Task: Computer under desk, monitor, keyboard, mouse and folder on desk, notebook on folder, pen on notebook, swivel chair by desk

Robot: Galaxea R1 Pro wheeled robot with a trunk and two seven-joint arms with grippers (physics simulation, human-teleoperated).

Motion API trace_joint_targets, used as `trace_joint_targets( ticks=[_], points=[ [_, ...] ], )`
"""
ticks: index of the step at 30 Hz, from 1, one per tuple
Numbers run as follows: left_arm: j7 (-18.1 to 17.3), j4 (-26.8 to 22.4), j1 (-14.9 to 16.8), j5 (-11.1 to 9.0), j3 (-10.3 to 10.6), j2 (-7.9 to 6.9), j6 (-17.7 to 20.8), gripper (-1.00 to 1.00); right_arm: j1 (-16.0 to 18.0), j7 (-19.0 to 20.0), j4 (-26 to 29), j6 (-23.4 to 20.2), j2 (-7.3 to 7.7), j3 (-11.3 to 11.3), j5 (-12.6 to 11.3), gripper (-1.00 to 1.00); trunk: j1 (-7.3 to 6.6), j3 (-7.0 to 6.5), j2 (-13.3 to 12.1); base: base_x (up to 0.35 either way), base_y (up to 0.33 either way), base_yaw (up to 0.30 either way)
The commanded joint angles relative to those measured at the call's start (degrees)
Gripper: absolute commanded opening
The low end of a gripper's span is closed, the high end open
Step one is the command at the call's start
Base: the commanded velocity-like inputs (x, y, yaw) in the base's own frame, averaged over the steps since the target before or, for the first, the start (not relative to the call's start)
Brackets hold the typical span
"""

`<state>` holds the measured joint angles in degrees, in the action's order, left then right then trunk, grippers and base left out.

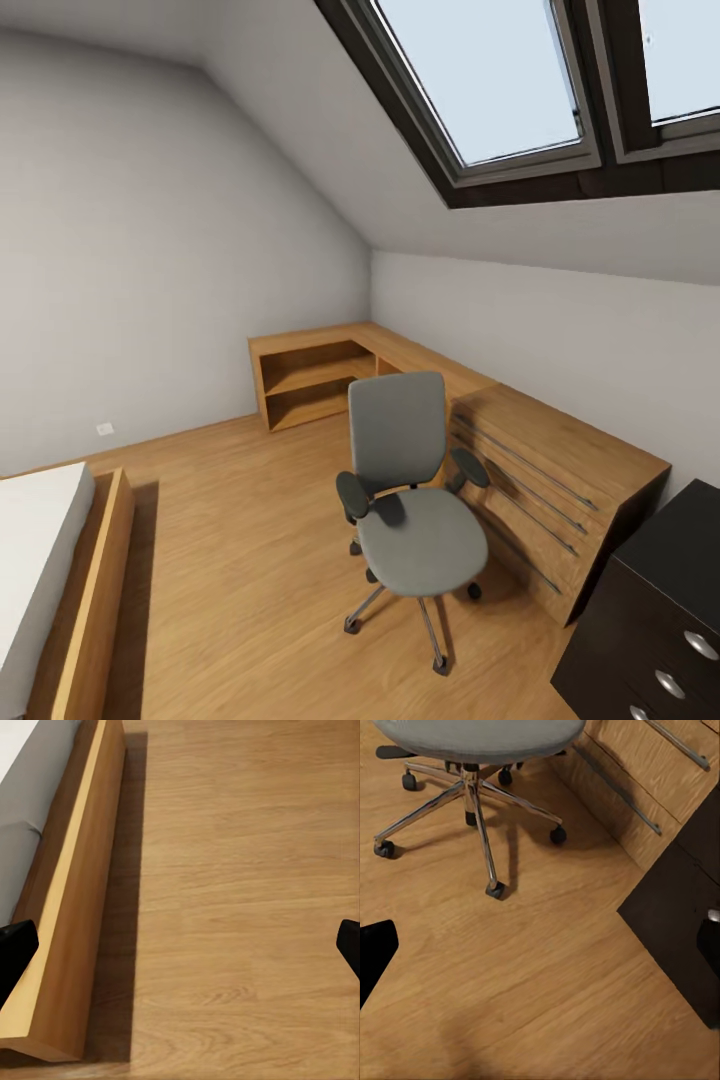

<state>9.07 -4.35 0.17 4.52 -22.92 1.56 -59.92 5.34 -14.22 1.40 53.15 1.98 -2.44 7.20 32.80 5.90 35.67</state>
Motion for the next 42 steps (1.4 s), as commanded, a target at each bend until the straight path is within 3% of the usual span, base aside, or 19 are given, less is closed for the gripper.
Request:
trace_joint_targets(
  ticks=[1,4,11,21,42],
  points=[
    [0.6,0.0,0.0,0.5,0.0,0.02,-0.1,1.0,0.1,-0.5,1.6,-0.7,-0.06,-0.2,0.5,1.0,0.02,0.1,0.1,0.0,0.0,0.0],
    [0.6,-0.1,0.0,0.5,0.0,-0.03,-0.1,1.0,0.1,-0.2,9.7,-4.0,-1.61,-0.3,0.3,1.0,0.02,0.1,0.1,0.051,0.0,0.0],
    [0.7,-0.1,0.0,0.5,-0.1,-0.02,-0.1,1.0,0.1,-0.2,10.0,-5.6,-1.98,-0.2,0.3,1.0,0.02,0.1,0.1,0.228,0.0,0.0],
    [0.9,-0.1,0.0,0.5,-0.1,-0.01,1.0,1.0,0.1,-0.5,6.5,5.2,-2.09,0.0,0.3,1.0,0.02,0.1,0.1,0.018,0.0,0.203],
    [0.8,-0.1,0.0,0.5,-0.1,-0.06,1.1,1.0,0.1,-0.6,6.1,6.9,-1.84,0.0,0.4,1.0,0.02,0.1,0.1,0.006,0.0,0.272]
  ],
)
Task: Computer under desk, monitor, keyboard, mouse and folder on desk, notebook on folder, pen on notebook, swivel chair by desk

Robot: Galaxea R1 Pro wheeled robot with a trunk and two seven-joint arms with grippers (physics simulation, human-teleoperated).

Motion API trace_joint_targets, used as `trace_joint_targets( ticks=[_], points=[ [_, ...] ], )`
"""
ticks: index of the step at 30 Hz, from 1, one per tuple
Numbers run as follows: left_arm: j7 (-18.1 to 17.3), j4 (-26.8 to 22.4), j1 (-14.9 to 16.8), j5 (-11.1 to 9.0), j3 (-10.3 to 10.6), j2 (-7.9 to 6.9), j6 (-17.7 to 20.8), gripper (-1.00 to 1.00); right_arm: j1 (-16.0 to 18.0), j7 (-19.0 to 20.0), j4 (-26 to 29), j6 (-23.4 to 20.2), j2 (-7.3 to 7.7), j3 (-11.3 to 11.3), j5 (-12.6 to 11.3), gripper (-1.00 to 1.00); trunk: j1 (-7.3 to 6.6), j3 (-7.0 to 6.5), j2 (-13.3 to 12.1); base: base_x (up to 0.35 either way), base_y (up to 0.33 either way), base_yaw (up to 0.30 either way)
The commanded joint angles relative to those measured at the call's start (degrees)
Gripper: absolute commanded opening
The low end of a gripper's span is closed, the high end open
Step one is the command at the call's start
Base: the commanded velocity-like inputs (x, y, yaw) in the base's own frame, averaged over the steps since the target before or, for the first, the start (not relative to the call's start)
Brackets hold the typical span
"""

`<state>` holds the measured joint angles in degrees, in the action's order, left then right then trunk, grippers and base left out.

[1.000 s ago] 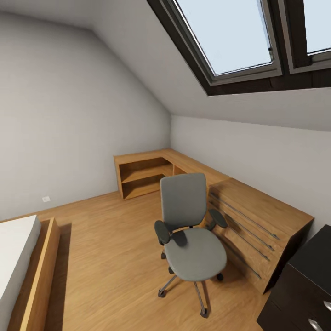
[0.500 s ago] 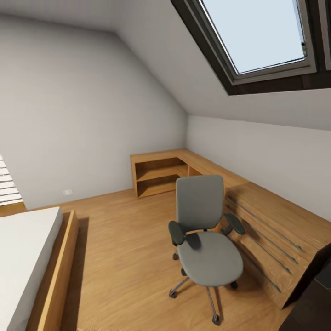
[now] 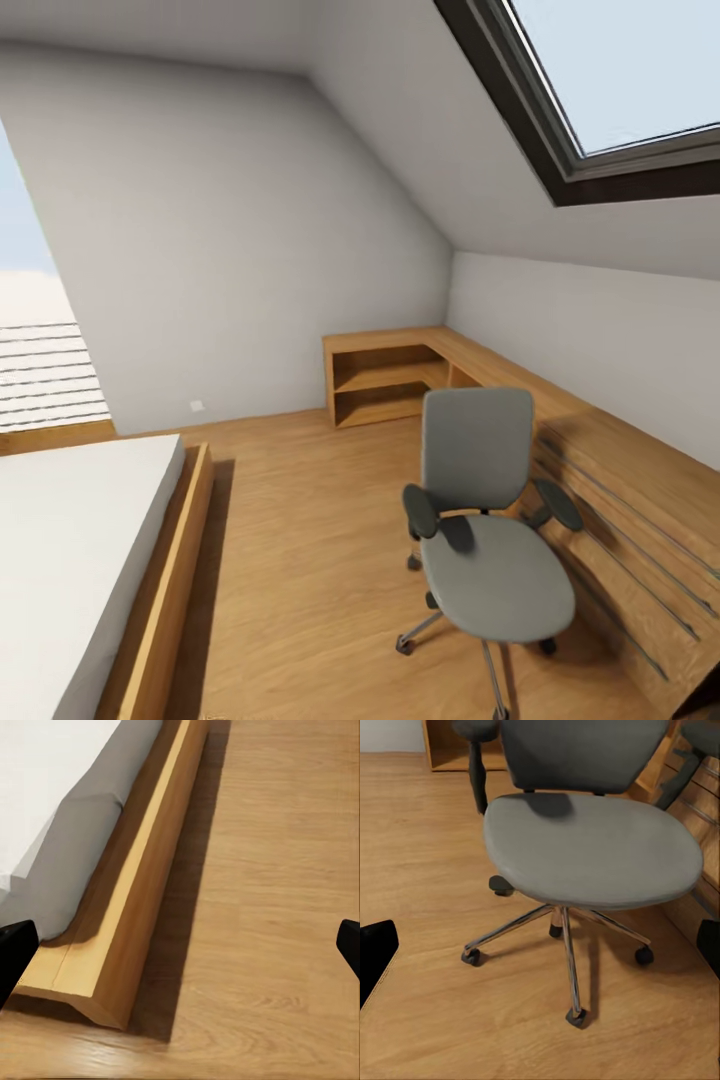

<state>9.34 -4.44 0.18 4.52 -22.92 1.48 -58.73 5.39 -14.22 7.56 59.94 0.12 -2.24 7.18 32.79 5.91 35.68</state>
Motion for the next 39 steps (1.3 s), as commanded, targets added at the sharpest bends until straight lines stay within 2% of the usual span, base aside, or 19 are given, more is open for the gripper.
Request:
trace_joint_targets(
  ticks=[1,14,30,39],
  points=[
    [0.5,0.0,0.0,0.5,-0.1,0.02,-0.1,1.0,0.0,-0.6,0.0,0.1,0.04,-0.2,0.5,1.0,0.03,0.09,0.1,0.1,0.0,0.273],
    [0.5,0.0,0.0,0.5,0.0,0.1,0.0,1.0,0.0,-0.5,-0.1,0.1,0.17,-0.2,0.5,1.0,0.03,0.09,0.1,0.272,0.0,0.243],
    [0.5,0.0,0.0,0.5,0.0,0.1,0.0,1.0,0.0,-0.6,-0.1,0.1,0.05,-0.2,0.5,1.0,0.03,0.09,0.1,0.322,0.003,0.013],
    [0.5,0.0,0.0,0.5,0.0,0.1,0.0,1.0,0.0,-0.6,-0.2,0.1,-0.06,-0.2,0.4,1.0,0.03,0.09,0.1,0.323,0.131,0.02]
  ],
)
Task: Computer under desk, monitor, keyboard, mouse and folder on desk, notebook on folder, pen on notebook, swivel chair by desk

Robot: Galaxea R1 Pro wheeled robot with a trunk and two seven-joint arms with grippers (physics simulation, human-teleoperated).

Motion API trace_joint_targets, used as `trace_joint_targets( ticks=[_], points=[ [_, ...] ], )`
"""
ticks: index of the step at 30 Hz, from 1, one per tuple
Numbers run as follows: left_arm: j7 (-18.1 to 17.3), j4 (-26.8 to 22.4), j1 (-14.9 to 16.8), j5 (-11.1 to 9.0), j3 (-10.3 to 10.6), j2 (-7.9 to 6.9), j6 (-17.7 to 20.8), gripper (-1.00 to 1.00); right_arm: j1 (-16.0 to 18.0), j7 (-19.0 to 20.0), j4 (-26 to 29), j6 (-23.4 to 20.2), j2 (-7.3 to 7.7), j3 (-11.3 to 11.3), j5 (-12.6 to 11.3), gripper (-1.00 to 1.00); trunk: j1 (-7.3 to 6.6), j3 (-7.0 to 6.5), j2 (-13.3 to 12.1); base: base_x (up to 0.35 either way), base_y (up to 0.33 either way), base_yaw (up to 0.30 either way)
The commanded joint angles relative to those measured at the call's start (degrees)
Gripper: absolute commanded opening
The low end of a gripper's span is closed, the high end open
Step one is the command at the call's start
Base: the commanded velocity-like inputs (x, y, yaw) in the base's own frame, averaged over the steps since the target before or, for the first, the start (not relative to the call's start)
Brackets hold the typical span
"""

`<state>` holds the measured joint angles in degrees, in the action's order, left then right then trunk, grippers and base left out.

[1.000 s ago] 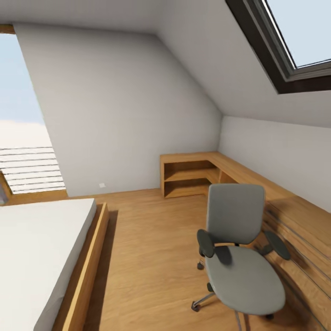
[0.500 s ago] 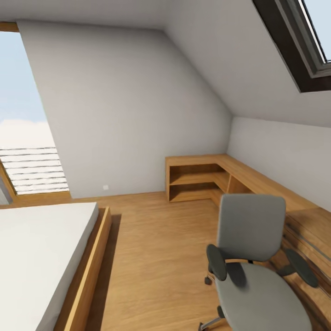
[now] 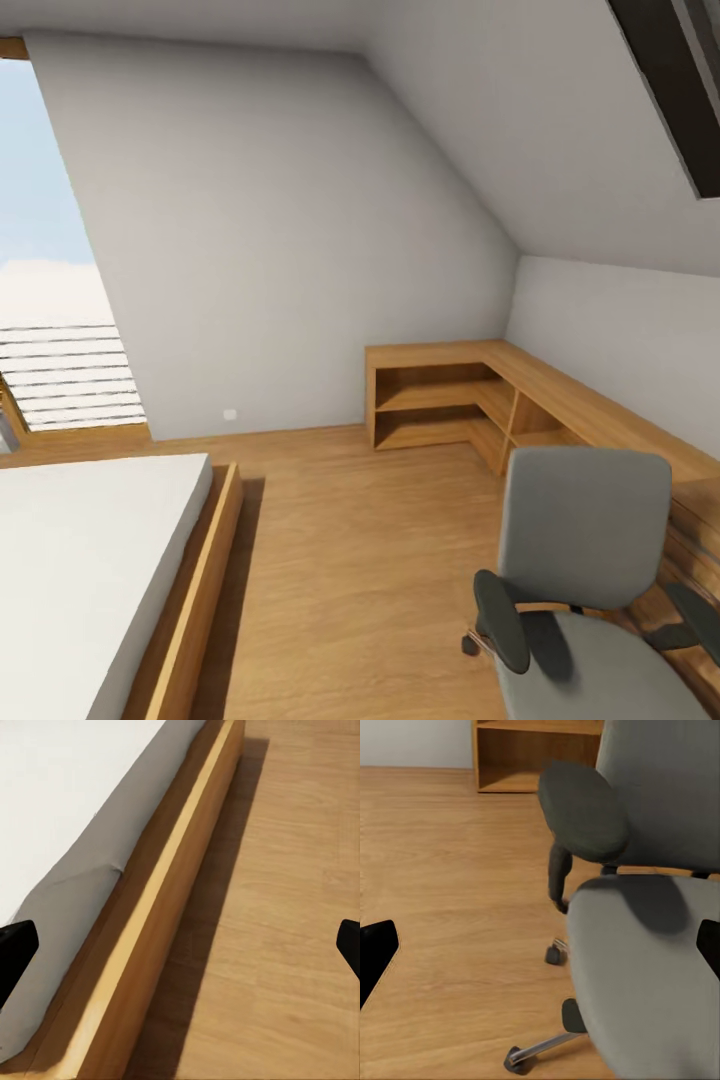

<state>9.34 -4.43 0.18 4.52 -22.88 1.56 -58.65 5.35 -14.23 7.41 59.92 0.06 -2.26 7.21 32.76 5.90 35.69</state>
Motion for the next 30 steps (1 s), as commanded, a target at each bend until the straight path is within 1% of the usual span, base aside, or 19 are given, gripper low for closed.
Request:
trace_joint_targets(
  ticks=[1,8,11,30],
  points=[
    [0.5,0.0,0.0,0.5,-0.1,0.02,-0.1,1.0,0.0,-0.6,0.0,0.1,0.01,-0.2,0.4,1.0,0.05,0.09,0.1,0.321,0.177,0.146],
    [0.5,0.0,0.0,0.5,-0.1,0.02,-0.1,1.0,0.0,-0.6,0.0,0.1,0.03,-0.2,0.4,1.0,0.05,0.09,0.1,0.321,0.132,0.233],
    [0.5,0.0,0.0,0.5,-0.1,0.02,-0.1,1.0,0.1,-0.6,0.0,0.1,0.05,-0.2,0.3,1.0,0.05,0.09,0.1,0.322,0.043,0.12],
    [0.4,0.0,0.0,0.5,0.0,-0.02,-0.1,1.0,0.0,-0.6,0.0,0.1,0.1,-0.2,0.4,1.0,0.05,0.09,0.1,0.323,0.013,0.013]
  ],
)
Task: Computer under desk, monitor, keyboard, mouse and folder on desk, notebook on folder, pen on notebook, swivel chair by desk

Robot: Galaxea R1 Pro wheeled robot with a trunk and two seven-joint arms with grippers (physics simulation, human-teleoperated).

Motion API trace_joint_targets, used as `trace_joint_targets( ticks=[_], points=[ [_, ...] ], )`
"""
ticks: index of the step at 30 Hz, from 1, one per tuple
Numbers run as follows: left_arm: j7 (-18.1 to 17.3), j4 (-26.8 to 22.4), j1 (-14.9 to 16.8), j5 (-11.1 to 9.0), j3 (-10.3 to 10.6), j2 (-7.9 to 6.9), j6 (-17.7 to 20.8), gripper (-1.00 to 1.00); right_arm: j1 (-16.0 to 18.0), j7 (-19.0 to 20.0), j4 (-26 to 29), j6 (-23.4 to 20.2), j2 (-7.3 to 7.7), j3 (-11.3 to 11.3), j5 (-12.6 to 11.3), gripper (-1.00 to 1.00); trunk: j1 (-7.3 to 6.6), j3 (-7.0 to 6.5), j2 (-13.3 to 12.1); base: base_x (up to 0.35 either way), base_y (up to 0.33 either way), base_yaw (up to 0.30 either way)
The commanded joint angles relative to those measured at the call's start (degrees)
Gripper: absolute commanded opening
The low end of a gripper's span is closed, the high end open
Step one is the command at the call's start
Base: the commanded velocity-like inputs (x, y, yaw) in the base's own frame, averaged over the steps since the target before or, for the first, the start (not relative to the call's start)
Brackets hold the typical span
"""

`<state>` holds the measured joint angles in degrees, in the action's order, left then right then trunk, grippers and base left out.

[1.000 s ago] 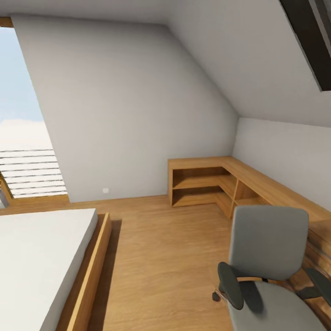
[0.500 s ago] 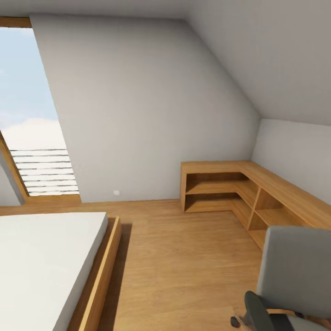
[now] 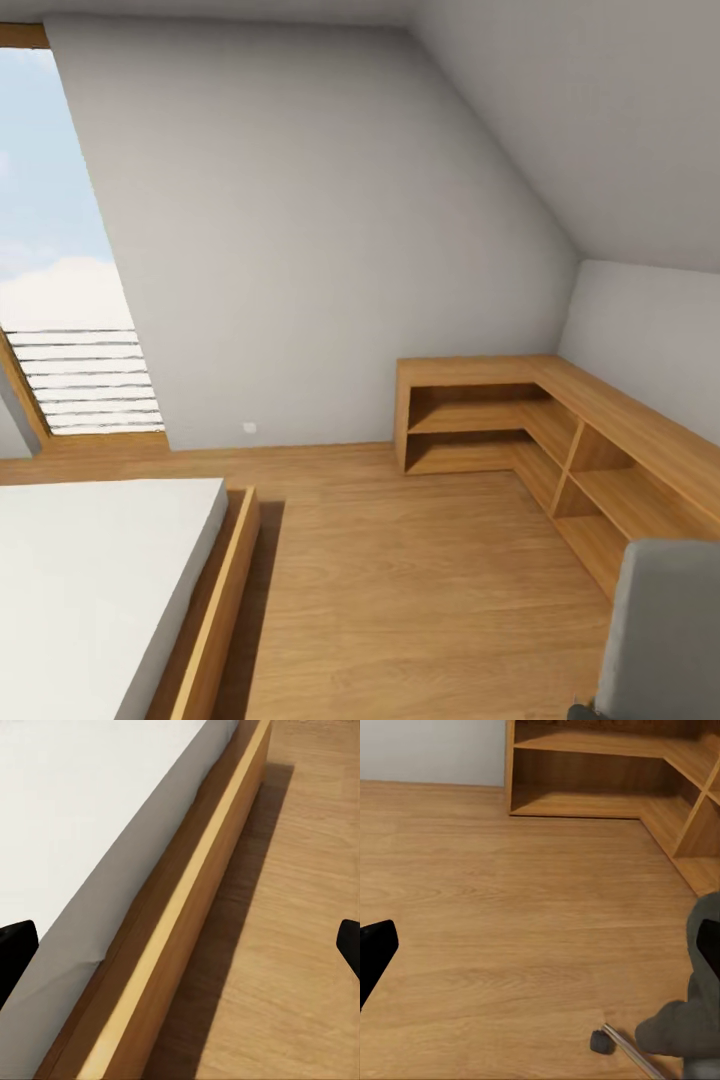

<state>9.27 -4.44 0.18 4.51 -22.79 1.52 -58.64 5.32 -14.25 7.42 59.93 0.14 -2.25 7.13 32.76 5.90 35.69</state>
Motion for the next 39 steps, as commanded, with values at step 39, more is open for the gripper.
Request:
trace_joint_targets(
  ticks=[39],
  points=[
    [0.5,0.0,0.0,0.5,0.0,0.06,-0.1,1.0,0.0,-0.6,0.0,0.1,0.02,-0.2,0.5,1.0,0.05,0.09,0.1,0.32,0.041,0.0]
  ],
)
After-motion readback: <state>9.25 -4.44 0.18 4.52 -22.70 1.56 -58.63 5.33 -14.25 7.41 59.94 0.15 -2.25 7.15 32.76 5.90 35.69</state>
